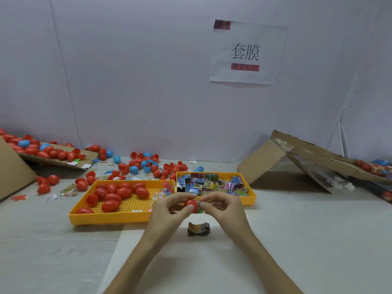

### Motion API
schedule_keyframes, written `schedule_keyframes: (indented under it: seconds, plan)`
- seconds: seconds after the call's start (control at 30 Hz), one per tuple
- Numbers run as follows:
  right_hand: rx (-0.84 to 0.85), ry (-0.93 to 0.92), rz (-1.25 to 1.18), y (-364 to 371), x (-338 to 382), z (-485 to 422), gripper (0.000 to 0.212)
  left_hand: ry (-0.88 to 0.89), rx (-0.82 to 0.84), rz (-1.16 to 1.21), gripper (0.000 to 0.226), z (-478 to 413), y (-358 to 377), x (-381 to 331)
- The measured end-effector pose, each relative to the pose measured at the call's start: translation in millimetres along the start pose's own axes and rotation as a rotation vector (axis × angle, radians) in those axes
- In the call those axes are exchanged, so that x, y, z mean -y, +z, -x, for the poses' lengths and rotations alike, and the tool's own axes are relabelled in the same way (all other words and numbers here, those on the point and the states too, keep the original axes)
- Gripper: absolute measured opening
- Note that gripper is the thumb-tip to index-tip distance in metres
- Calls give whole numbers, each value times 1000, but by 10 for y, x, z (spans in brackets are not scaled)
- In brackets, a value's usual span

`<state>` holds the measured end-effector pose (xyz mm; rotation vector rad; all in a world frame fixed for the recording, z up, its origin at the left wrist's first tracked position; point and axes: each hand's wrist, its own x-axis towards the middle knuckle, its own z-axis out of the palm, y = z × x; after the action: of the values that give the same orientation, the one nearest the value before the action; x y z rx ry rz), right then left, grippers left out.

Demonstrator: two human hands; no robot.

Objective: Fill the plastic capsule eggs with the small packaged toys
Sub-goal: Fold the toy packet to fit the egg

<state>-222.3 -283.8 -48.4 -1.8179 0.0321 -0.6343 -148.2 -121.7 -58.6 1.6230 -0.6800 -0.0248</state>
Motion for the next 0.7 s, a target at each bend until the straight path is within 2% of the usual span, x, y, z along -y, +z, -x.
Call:
schedule_keyframes:
  seconds: [0.27, 0.4, 0.7]
  plan:
    - [-2, -41, 13, 2, 0, 5, 18, 82, 3, -110, 28, 17, 2, -21]
    - [3, -57, -12, 5, 8, 10, 21, 78, -2, -114, 26, 22, -4, -31]
    - [18, -66, 21, 8, -24, 1, 14, 84, 55, -56, 25, 52, 9, -70]
